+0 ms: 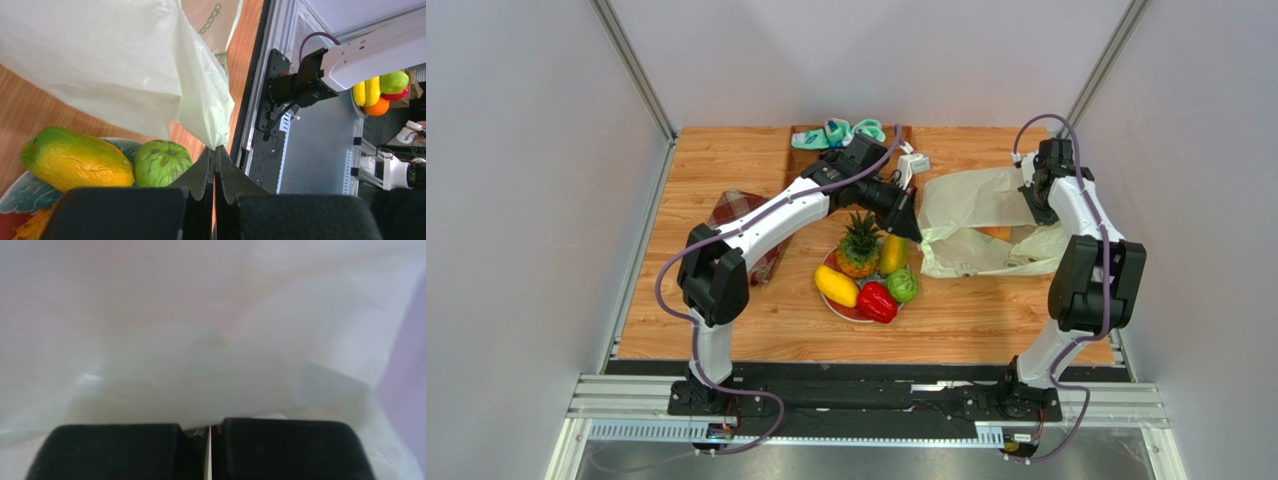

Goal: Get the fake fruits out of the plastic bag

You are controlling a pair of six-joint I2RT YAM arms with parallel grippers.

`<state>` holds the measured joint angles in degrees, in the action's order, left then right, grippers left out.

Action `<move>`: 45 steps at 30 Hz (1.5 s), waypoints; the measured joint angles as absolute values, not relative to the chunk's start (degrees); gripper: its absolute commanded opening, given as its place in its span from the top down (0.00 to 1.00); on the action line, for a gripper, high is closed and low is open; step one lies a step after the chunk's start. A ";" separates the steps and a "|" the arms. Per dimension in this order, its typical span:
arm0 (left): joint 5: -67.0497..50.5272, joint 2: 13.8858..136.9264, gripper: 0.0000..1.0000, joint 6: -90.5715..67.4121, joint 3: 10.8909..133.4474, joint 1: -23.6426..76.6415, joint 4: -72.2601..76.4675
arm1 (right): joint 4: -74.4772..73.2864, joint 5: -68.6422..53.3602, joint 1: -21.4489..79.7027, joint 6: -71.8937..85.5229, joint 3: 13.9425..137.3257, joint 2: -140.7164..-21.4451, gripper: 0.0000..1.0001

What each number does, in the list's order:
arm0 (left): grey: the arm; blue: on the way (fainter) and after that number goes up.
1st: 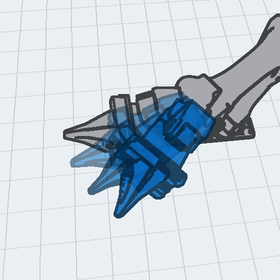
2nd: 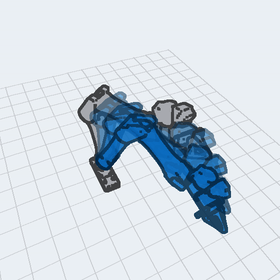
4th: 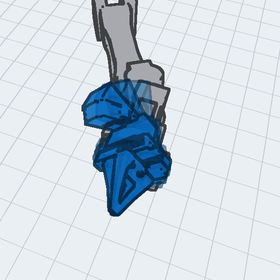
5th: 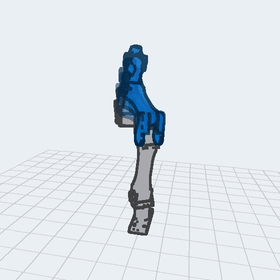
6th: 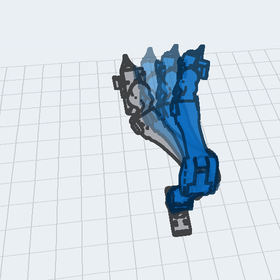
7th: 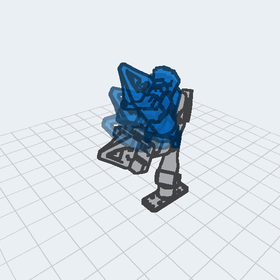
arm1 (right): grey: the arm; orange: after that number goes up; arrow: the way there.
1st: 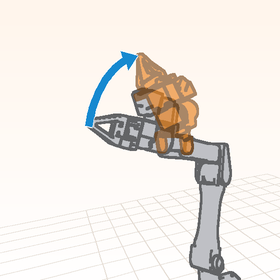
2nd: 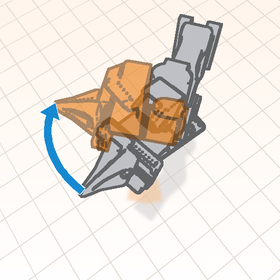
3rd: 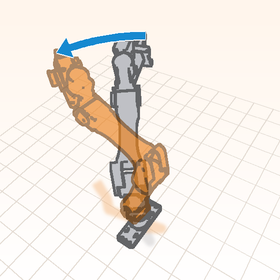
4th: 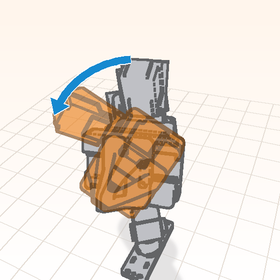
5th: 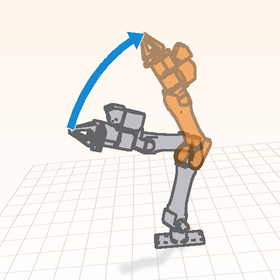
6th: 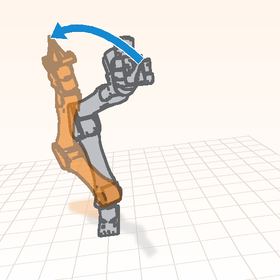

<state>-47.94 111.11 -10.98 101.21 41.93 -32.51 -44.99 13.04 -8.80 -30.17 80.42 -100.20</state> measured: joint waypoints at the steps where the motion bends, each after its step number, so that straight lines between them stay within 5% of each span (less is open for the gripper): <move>1: -47.94 111.11 1.00 -10.98 101.21 41.95 -32.49 | -44.25 13.76 -8.99 -30.74 80.40 -100.20 0.97; 3: -47.90 111.11 1.00 -11.00 101.21 42.06 -32.45 | -43.35 14.79 -9.13 -31.44 80.40 -100.25 0.76; 4: -47.90 111.11 1.00 -11.00 101.27 42.15 -32.45 | -43.40 15.09 -9.08 -31.44 80.49 -100.31 0.55; 9: -47.90 111.11 1.00 -11.00 103.07 43.00 -32.62 | -47.66 13.80 -8.69 -28.47 84.73 -100.20 0.27; 12: -47.92 111.11 1.00 -11.00 104.73 43.46 -32.75 | -48.66 6.94 -8.43 -27.18 85.86 -94.96 0.38; 15: -47.92 111.11 1.00 -11.00 105.49 43.53 -32.75 | -49.69 -3.42 -7.79 -27.18 83.94 -84.60 0.63; 22: -47.64 111.13 1.00 -10.98 105.62 43.53 -32.88 | -54.13 -20.36 -4.19 -28.36 76.79 -79.79 0.79; 27: -47.46 111.13 1.00 -10.98 105.82 43.53 -33.21 | -55.07 -23.40 -4.12 -26.68 74.39 -91.68 0.78; 36: -47.46 111.13 1.00 -10.59 105.82 43.53 -33.63 | -51.57 -22.00 -3.81 -20.47 82.72 -100.18 0.43; 45: -47.46 111.13 1.00 -10.31 105.82 43.53 -33.67 | -46.74 -11.35 -3.79 -18.35 88.40 -108.55 0.34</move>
